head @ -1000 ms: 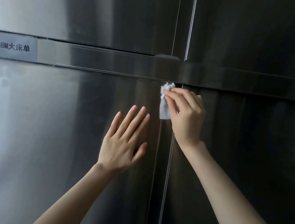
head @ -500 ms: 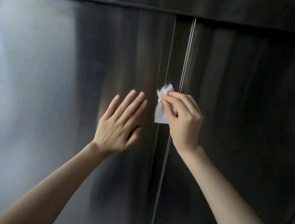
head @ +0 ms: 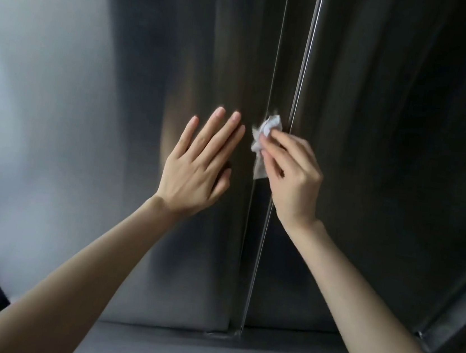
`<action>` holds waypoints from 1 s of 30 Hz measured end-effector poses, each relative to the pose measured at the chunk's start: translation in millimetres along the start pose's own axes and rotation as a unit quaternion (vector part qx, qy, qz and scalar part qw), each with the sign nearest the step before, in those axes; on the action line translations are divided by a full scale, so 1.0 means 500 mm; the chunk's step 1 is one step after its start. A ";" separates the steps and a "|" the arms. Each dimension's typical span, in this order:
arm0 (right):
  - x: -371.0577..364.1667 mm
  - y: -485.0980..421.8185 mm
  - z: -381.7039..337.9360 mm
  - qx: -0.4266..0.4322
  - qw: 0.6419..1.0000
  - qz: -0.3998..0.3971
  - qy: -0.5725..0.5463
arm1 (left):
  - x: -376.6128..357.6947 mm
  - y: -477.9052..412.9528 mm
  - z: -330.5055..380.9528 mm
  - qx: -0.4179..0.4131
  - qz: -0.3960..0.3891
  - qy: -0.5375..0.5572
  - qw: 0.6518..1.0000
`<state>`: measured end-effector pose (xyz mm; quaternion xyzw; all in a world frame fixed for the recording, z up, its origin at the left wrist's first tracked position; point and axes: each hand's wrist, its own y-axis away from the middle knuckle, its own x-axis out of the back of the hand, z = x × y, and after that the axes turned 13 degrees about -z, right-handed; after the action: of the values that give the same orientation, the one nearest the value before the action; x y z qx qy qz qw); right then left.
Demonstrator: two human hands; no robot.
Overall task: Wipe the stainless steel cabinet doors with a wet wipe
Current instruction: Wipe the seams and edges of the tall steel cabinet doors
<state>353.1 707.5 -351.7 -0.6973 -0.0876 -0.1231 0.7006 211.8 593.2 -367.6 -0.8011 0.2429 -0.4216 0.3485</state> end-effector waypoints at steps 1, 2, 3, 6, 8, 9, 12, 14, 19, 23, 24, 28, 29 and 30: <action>-0.005 -0.002 -0.001 -0.013 1.000 0.012 -0.009 | -0.001 0.005 -0.002 -0.005 -0.005 -0.001 1.000; -0.012 0.011 -0.006 -0.028 0.999 0.019 -0.019 | -0.005 0.012 -0.002 -0.007 -0.010 -0.004 1.000; -0.021 0.035 -0.013 -0.042 0.998 0.020 -0.031 | -0.010 0.018 0.000 -0.005 -0.010 -0.008 1.000; -0.048 0.154 -0.030 -0.084 0.995 -0.011 -0.042 | -0.030 0.041 0.024 0.009 -0.007 -0.002 1.000; -0.066 0.235 -0.043 -0.118 0.991 -0.038 -0.043 | -0.046 0.055 0.042 0.018 0.001 0.007 1.000; -0.073 0.265 -0.048 -0.129 0.990 -0.048 -0.044 | -0.054 0.061 0.051 0.019 0.004 0.009 1.000; -0.083 0.290 -0.049 -0.129 0.989 -0.045 -0.054 | -0.071 0.067 0.060 0.024 0.019 0.001 1.000; -0.083 0.269 -0.042 -0.119 0.991 -0.018 -0.058 | -0.077 0.066 0.058 0.025 0.029 -0.004 0.999; -0.101 0.286 -0.048 -0.142 0.988 0.005 -0.055 | -0.084 0.066 0.057 0.036 0.033 -0.016 0.999; -0.111 0.413 -0.068 -0.177 0.981 -0.053 -0.056 | -0.082 0.066 0.060 0.039 0.031 -0.014 0.999; -0.111 0.434 -0.070 -0.179 0.980 -0.067 -0.053 | -0.081 0.067 0.060 0.040 0.033 -0.016 0.999; -0.111 0.423 -0.066 -0.181 0.980 -0.071 -0.050 | -0.080 0.063 0.060 0.047 0.040 -0.010 0.998; -0.110 0.404 -0.065 -0.181 0.980 -0.059 -0.054 | -0.084 0.066 0.063 0.052 0.039 -0.002 0.998; -0.110 0.384 -0.064 -0.180 0.981 -0.042 -0.061 | -0.088 0.073 0.069 0.058 0.037 0.008 0.998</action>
<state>355.8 677.8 -551.5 -0.8142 -0.1358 -0.1228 0.5509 214.2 612.3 -431.9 -0.7666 0.2505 -0.4278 0.4081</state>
